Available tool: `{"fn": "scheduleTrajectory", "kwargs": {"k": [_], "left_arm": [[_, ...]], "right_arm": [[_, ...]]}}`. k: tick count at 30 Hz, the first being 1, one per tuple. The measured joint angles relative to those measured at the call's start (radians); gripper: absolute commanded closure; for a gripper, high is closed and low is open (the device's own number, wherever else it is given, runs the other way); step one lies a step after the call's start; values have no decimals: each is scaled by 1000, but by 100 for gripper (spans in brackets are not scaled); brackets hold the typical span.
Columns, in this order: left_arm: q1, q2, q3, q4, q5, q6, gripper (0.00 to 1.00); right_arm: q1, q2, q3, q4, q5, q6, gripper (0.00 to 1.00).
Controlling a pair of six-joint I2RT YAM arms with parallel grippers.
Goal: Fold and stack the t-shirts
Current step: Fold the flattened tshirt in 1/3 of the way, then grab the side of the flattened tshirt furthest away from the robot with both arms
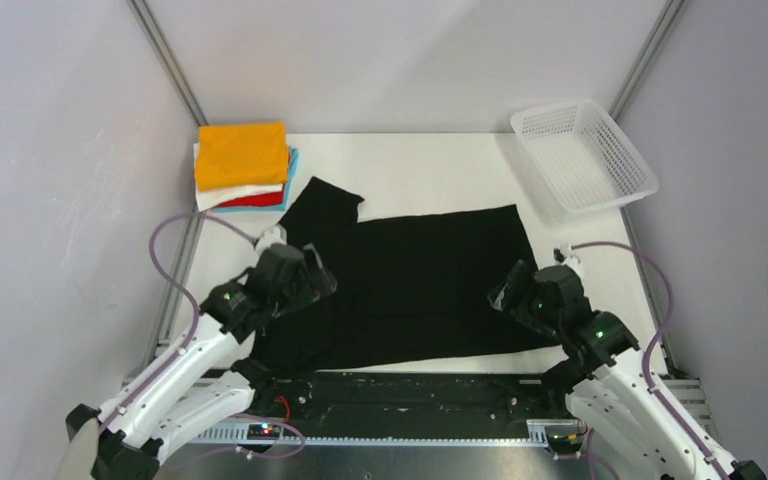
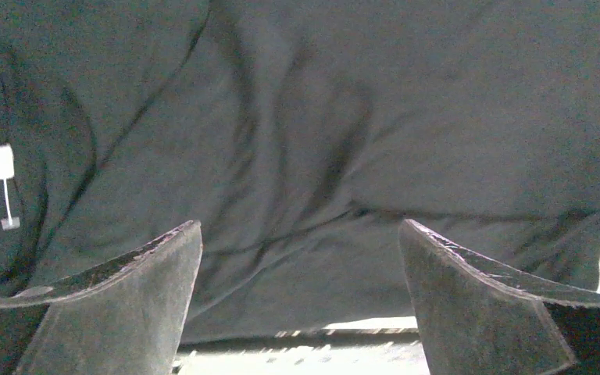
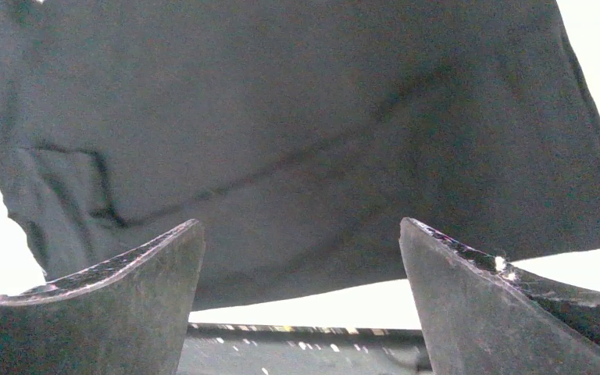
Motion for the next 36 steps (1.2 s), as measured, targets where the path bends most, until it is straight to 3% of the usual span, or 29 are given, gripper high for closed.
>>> {"fn": "scheduleTrajectory", "kwargs": {"k": [4,7,16,20,26,36], "left_arm": [[28,121,224,42,-62,69,0],[126,289,373,99,-69,127,0],[348,1096,998,230,-50,319,0],[398,1342,1222,223,-41,353,0],[435,1550,1396,217,-39,346,0],[450,1669,1440,211,63,284,5]], "right_arm": [[3,63,109,146,53,-111,1],[-10,111,128,276,100,-174,1],[-173,305,128,532,76,-278,1],[-246,385,128,578,9,-288,1],[-293,441,128,600,-62,-293,0],[-306,457,128,612,-97,-307,1]]}}
